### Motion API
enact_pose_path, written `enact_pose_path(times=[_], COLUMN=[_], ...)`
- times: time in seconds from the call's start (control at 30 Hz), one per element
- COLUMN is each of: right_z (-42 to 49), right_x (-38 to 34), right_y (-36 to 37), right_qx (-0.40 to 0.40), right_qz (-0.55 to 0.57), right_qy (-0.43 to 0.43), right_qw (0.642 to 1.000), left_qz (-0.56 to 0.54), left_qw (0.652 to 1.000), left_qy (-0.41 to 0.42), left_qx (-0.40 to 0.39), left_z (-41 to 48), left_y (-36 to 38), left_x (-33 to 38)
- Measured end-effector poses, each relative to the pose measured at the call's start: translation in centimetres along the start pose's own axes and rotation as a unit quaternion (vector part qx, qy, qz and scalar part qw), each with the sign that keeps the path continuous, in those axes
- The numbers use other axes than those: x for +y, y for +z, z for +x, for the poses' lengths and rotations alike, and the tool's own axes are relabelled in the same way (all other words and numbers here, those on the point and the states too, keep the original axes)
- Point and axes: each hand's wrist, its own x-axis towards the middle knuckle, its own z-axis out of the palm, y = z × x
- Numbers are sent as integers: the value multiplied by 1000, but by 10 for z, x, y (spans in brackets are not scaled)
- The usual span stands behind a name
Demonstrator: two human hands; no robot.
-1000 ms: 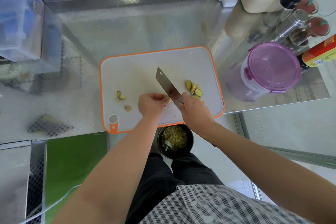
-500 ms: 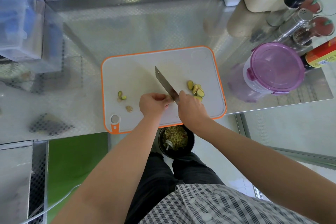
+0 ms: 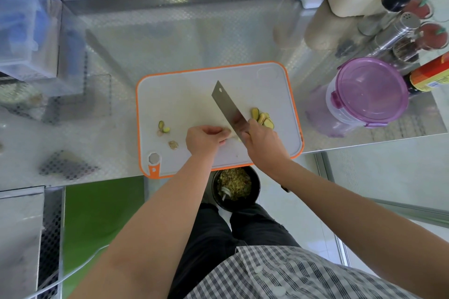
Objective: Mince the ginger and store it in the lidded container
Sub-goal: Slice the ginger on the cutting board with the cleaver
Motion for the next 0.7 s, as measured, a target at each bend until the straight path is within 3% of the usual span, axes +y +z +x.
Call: enact_pose_path(times=[0.7], right_z=[7], right_x=[-18], right_y=[22], right_qx=[-18], right_qz=[-25], right_qy=[55], right_qw=[998], left_qz=[23], left_qw=[1000], left_qy=[3], left_qx=[-1], left_z=[2], left_y=[-2], left_x=[-1])
